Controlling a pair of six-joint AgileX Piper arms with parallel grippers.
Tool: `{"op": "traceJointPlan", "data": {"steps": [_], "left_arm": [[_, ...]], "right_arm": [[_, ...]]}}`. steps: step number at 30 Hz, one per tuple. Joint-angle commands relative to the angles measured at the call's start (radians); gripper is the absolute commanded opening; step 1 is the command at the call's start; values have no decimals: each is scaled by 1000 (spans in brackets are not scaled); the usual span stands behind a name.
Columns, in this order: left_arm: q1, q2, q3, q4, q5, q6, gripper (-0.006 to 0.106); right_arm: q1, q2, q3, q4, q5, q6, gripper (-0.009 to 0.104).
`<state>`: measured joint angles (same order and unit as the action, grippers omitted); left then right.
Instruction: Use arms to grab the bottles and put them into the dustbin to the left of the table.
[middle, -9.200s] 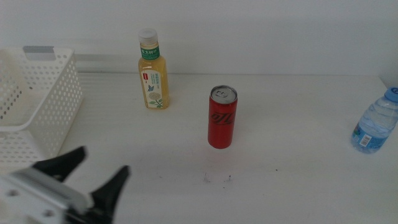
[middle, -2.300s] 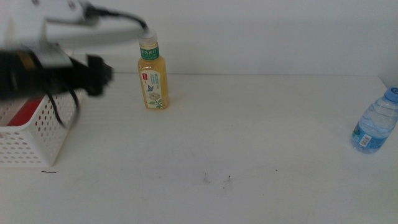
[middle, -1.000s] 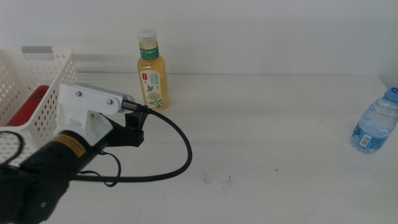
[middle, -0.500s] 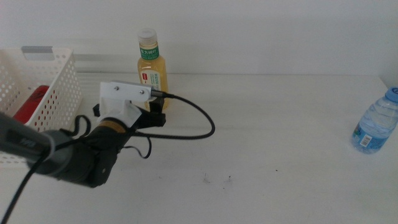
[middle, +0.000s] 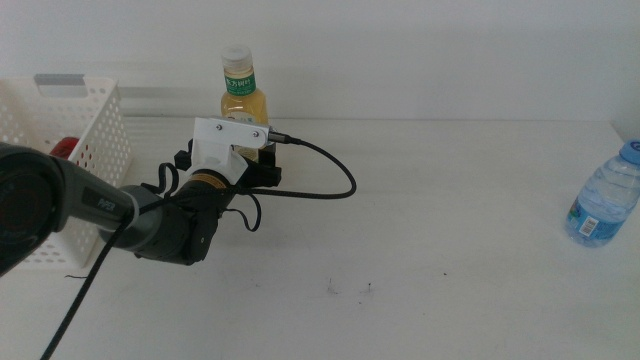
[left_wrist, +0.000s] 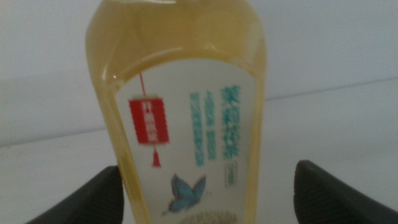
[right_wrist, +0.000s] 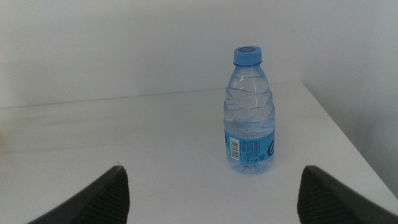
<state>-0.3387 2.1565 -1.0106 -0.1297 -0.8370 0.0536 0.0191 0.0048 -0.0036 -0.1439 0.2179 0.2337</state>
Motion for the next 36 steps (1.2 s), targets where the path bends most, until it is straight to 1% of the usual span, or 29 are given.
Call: {"op": "traceJointPlan", "data": {"steps": [1, 7, 13, 16, 22, 25, 30, 33, 35, 36], "left_arm": [[0, 11, -29, -22, -5, 25, 94], [0, 31, -71, -88, -5, 25, 94], [12, 54, -108, -90, 7, 25, 94], [21, 78, -151, -72, 30, 25, 94], [25, 134, -237, -81, 52, 25, 94], [29, 162, -269, -70, 52, 25, 94], [29, 190, -296, -81, 54, 25, 93], [31, 193, -299, -78, 56, 33, 87], [31, 193, -299, -78, 42, 35, 77], [31, 193, -299, -78, 18, 35, 69]], "right_arm": [[-9, -5, 4, -13, -8, -6, 92], [-9, -5, 4, -13, -8, -6, 92], [-9, -5, 4, -13, -8, -6, 92], [-9, -5, 4, -13, -8, -6, 92], [-9, -5, 4, -13, -8, -6, 92], [-9, -5, 4, -13, -8, -6, 92], [-9, -5, 4, -13, -8, -6, 92], [-9, -5, 4, -13, -8, -6, 92], [-9, -5, 4, -13, -8, -6, 92], [-9, -5, 4, -13, -8, -6, 92]]}}
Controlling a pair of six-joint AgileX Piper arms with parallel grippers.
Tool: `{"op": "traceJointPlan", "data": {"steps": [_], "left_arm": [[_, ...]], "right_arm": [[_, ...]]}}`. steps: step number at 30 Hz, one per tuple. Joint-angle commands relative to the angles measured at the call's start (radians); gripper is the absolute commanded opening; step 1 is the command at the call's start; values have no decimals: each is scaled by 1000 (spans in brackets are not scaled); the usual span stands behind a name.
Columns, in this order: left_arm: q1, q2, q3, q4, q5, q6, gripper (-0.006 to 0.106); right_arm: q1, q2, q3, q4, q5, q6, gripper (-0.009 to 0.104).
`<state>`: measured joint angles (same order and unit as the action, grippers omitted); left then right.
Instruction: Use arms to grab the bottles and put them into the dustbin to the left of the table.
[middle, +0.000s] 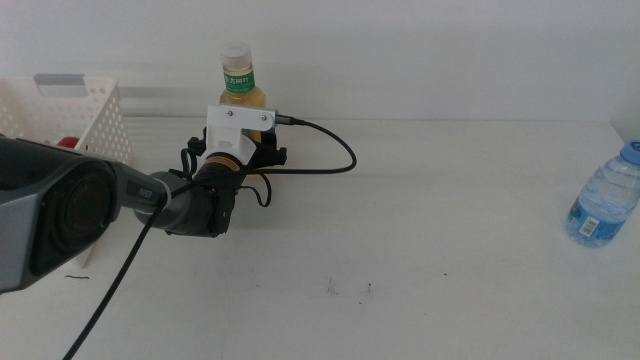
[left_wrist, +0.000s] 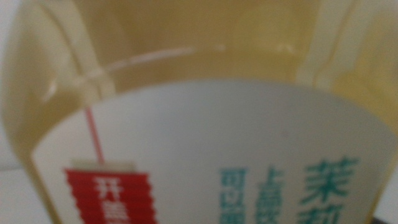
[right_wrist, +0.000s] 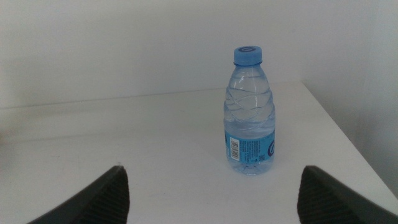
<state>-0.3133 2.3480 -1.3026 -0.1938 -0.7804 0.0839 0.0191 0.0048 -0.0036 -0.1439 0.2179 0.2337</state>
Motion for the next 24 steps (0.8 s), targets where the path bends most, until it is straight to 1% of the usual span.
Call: {"op": "traceJointPlan", "data": {"steps": [1, 4, 7, 8, 11, 15, 18, 22, 24], "left_arm": [[5, 1, -7, -11, -64, -7, 59], [4, -24, 7, -20, -74, -91, 26], [4, -131, 91, -5, 11, -115, 2], [4, -170, 122, -1, 43, -115, -2], [4, -335, 219, 2, 222, -115, -2], [4, -559, 252, 63, 632, -115, -2], [6, -693, 252, 89, 882, -109, -2], [47, -801, 188, 131, 1187, -96, -2], [92, -812, 121, 116, 1331, -42, -2]], "right_arm": [[-9, -5, 4, -13, -8, -6, 92], [-9, -5, 4, -13, -8, -6, 92], [-9, -5, 4, -13, -8, -6, 92], [-9, -5, 4, -13, -8, -6, 92], [-9, -5, 4, -13, -8, -6, 92], [-9, -5, 4, -13, -8, -6, 92], [-9, -5, 4, -13, -8, -6, 92], [-9, -5, 4, -13, -8, -6, 92], [-9, -5, 4, -13, -8, -6, 92]]}}
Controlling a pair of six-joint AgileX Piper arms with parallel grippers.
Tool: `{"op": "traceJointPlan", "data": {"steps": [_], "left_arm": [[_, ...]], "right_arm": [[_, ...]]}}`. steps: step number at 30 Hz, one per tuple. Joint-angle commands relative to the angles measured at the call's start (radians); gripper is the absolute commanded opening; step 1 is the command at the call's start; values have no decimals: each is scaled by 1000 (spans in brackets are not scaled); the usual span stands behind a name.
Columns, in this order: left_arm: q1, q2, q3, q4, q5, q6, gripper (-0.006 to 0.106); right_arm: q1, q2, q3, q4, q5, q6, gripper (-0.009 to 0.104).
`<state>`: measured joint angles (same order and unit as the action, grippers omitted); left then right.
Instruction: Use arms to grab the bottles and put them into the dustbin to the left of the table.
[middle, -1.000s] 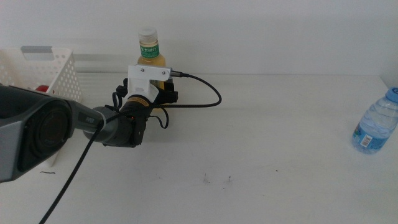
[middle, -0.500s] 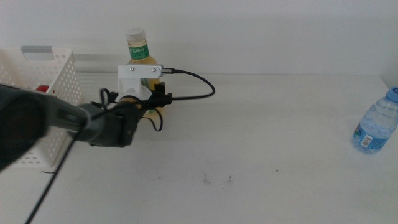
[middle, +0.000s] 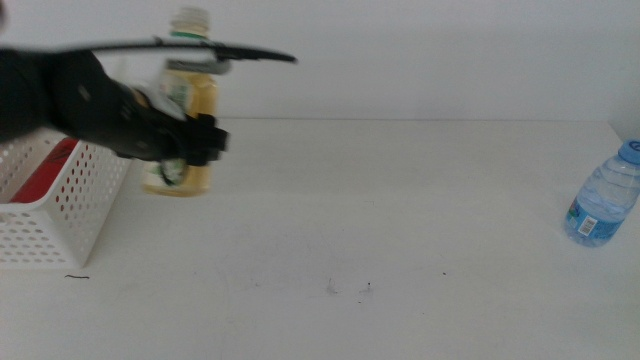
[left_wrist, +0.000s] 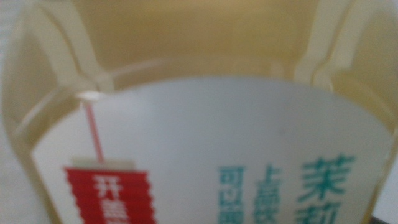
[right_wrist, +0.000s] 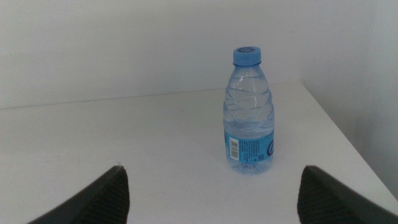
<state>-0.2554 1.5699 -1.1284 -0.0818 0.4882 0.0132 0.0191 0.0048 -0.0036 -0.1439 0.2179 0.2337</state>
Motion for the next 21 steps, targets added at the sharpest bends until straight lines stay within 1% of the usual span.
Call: {"op": "traceJointPlan", "data": {"steps": [1, 5, 6, 8, 11, 16, 21], "left_arm": [[64, -34, -101, -19, 144, 81, -2], [211, 14, -327, -113, 421, 275, -2], [242, 27, -375, -119, 468, 298, -2], [313, 71, -491, -106, 589, 311, -2], [404, 132, -608, -55, 709, 330, -2], [513, 226, -677, -49, 733, 430, -2], [562, 314, -677, -51, 733, 435, -2]], "right_arm": [[-9, -5, 4, -13, -8, -6, 92], [-9, -5, 4, -13, -8, -6, 92], [-9, -5, 4, -13, -8, -6, 92], [-9, -5, 4, -13, -8, -6, 92], [-9, -5, 4, -13, -8, -6, 92], [-9, -5, 4, -13, -8, -6, 92], [-9, -5, 4, -13, -8, -6, 92]]}}
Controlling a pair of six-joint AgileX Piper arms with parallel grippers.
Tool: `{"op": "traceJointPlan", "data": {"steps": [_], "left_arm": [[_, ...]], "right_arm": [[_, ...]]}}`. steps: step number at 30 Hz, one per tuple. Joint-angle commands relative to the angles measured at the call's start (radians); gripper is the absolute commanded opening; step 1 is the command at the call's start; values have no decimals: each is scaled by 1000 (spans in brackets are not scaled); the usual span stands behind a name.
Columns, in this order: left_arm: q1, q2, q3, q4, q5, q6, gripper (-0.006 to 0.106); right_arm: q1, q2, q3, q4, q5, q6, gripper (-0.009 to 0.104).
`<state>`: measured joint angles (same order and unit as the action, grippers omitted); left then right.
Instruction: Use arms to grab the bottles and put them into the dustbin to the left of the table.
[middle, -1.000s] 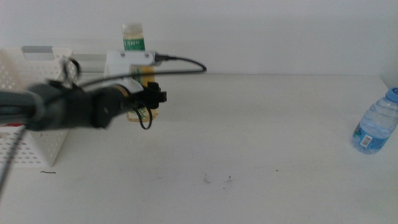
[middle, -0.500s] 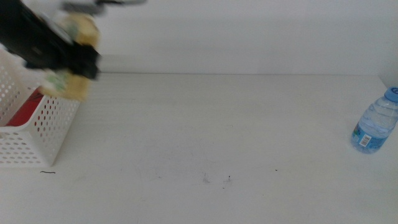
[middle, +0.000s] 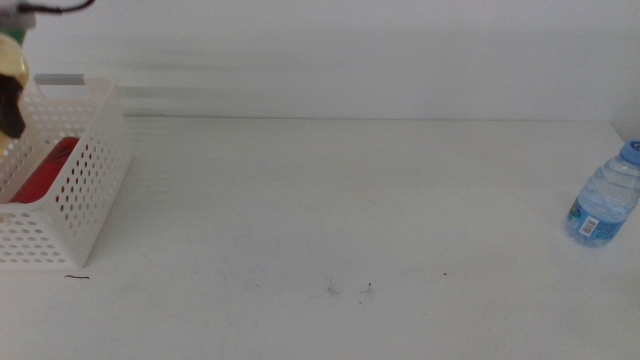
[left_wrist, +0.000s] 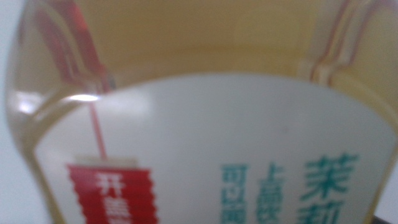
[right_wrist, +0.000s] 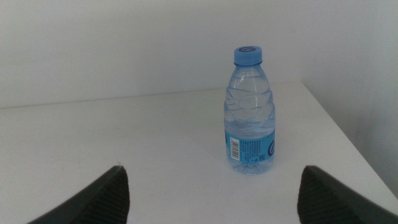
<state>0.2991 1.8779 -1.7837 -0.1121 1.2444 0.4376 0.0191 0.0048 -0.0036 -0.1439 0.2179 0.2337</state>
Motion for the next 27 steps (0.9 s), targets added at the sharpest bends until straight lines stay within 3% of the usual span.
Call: {"op": "traceJointPlan", "data": {"steps": [1, 8, 13, 23, 27], "left_arm": [[9, 23, -22, -20, -23, 10, -2], [9, 124, -22, -20, -23, 39, 0], [9, 158, -22, -29, -23, 43, 13], [9, 156, -22, -38, -24, 31, 90], [-2, 109, -22, -28, -23, -2, 94]], "right_arm": [[-9, -5, 4, -13, -8, -6, 92], [-9, -5, 4, -13, -8, -6, 92], [-9, -5, 4, -13, -8, -6, 92], [-9, -5, 4, -13, -8, -6, 92], [-9, -5, 4, -13, -8, -6, 92]]}}
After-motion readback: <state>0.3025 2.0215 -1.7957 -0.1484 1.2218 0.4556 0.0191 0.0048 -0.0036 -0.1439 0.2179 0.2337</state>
